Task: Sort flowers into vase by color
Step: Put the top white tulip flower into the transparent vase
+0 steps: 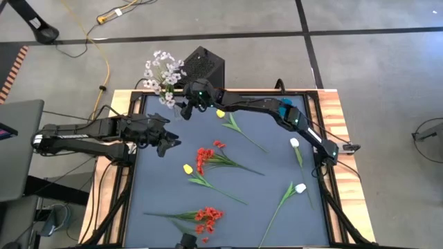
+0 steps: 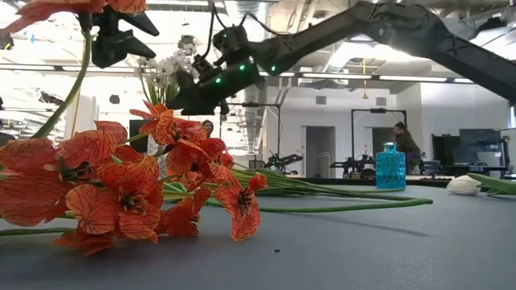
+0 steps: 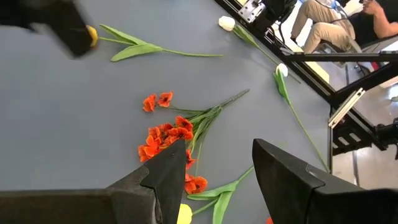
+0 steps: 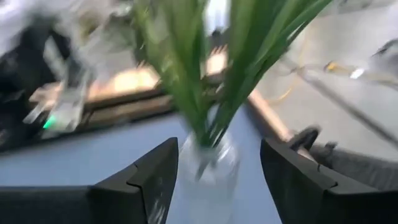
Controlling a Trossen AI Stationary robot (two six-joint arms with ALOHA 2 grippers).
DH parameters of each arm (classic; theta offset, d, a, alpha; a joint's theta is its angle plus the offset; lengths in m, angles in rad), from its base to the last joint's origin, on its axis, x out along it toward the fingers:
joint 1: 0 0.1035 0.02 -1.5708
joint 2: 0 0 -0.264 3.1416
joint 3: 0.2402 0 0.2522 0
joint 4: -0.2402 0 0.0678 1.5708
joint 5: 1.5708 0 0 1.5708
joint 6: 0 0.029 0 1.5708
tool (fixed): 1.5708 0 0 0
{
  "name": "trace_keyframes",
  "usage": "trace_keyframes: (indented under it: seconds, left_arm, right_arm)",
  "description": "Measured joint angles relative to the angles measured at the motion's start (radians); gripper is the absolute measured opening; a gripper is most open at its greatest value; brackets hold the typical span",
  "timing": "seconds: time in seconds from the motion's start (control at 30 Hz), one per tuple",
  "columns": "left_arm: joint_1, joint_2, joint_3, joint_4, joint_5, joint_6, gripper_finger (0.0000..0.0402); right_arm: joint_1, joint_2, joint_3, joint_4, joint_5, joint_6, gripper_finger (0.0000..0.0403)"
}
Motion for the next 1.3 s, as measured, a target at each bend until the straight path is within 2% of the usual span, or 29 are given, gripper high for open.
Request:
trace_keyframes:
  seconds: [0.2, 0.47, 0.6, 0.7, 0.77, 0.87, 1.07, 1.17, 1.3]
  left_arm:
    - [0.000, 0.000, 0.000, 0.000, 0.001, 0.044, 0.0174]
    - [0.000, 0.000, -0.003, 0.008, 0.001, 0.147, 0.0174]
    - [-0.011, 0.002, -0.038, 0.060, 0.000, 0.192, 0.0174]
    - [-0.035, 0.002, -0.088, 0.141, 0.000, 0.213, 0.0174]
    - [-0.056, 0.003, -0.126, 0.190, 0.004, 0.213, 0.0174]
    - [-0.090, 0.003, -0.185, 0.266, 0.034, 0.213, 0.0174]
    - [-0.120, 0.002, -0.254, 0.364, 0.104, 0.214, 0.0174]
    - [-0.121, 0.011, -0.260, 0.409, 0.070, 0.237, 0.0174]
    - [-0.120, 0.030, -0.269, 0.534, -0.023, 0.304, 0.0174]
  right_arm:
    - [-0.007, -0.100, 0.000, -0.364, -0.122, -0.088, 0.0255]
    - [0.007, -0.270, 0.000, -0.912, -0.146, -0.153, 0.0256]
    - [0.010, -0.380, -0.113, -1.055, -0.163, -0.105, 0.0254]
    - [0.011, -0.510, -0.293, -1.053, -0.152, 0.005, 0.0252]
    - [0.023, -0.613, -0.433, -1.053, -0.105, 0.106, 0.0249]
    - [0.058, -0.758, -0.641, -1.058, -0.037, 0.339, 0.0245]
    - [0.187, -1.002, -0.976, -1.057, -0.011, 0.774, 0.0244]
    - [0.271, -1.075, -1.112, -1.058, 0.015, 0.950, 0.0244]
    - [0.354, -1.133, -1.251, -1.076, -0.002, 1.150, 0.0244]
